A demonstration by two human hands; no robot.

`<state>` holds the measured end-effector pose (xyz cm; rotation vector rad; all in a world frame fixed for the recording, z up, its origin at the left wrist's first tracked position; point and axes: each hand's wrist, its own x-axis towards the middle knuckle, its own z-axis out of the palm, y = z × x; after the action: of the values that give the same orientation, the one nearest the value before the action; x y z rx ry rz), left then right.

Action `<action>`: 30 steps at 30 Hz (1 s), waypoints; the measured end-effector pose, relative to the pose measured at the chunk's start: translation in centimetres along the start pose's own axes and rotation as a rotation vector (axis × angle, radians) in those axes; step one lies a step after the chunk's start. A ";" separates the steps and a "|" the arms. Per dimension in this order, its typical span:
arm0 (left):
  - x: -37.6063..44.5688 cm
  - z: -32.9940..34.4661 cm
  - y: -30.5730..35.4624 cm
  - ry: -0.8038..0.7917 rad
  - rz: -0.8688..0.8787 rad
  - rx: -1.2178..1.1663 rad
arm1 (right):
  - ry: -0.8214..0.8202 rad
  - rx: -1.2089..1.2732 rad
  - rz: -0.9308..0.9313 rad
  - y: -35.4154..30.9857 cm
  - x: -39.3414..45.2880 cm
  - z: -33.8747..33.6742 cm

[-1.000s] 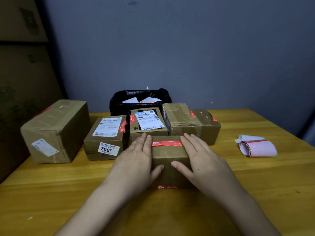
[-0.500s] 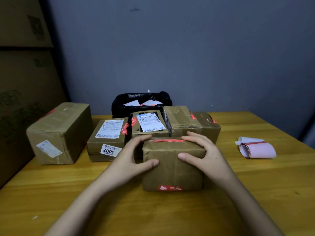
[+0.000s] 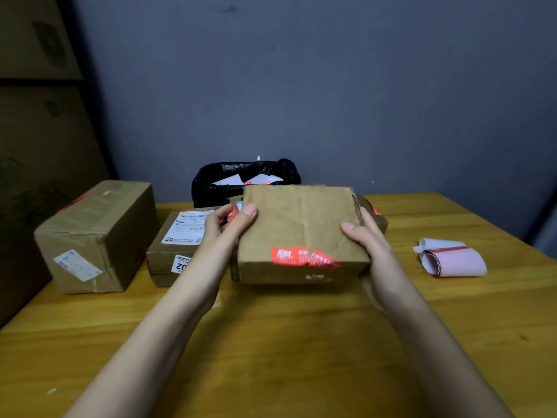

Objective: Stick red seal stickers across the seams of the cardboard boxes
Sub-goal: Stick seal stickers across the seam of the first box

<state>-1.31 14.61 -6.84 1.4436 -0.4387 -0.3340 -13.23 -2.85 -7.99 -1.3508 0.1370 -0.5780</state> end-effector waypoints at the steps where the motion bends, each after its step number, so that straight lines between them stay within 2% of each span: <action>1: 0.2 0.2 0.3 -0.011 0.006 -0.036 | 0.032 0.058 0.028 -0.3 0.3 0.2; 3: 0.4 1.0 1.5 -0.032 0.045 -0.056 | 0.066 0.095 0.073 -0.7 0.9 0.6; 5: -0.2 1.1 1.9 -0.127 0.186 0.010 | 0.081 0.080 0.124 -1.2 1.4 0.9; 7: -0.6 1.1 1.7 -0.137 0.270 0.041 | 0.091 0.059 0.162 -1.6 1.9 1.1; 9: -0.8 1.0 1.0 -0.084 0.243 0.067 | 0.087 0.035 0.209 -2.0 2.2 1.1; 13: -1.8 -1.3 -0.5 -0.213 0.244 0.234 | -0.026 0.055 0.277 -2.7 2.5 1.0; 17: -1.4 -1.3 -0.2 -0.123 0.296 0.169 | -0.095 0.056 0.236 -3.3 2.3 1.5; 20: -0.6 -1.0 0.0 -0.054 0.282 0.044 | 0.001 -0.099 0.012 -2.4 2.6 2.5; 23: 0.1 -1.0 0.4 0.004 0.262 -0.087 | 0.210 -0.373 -0.431 -2.2 2.6 3.5; 26: 0.6 -1.3 1.0 0.015 0.272 -0.145 | 0.234 -0.581 -0.706 -3.0 2.8 4.0; 30: 2.1 -1.4 1.7 0.054 0.344 -0.099 | 0.207 -0.756 -0.902 -3.7 5.1 4.1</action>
<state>1.16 15.01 -5.07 1.2513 -0.6074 -0.0389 -8.30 -2.05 -2.36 -2.0793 -0.1188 -1.5320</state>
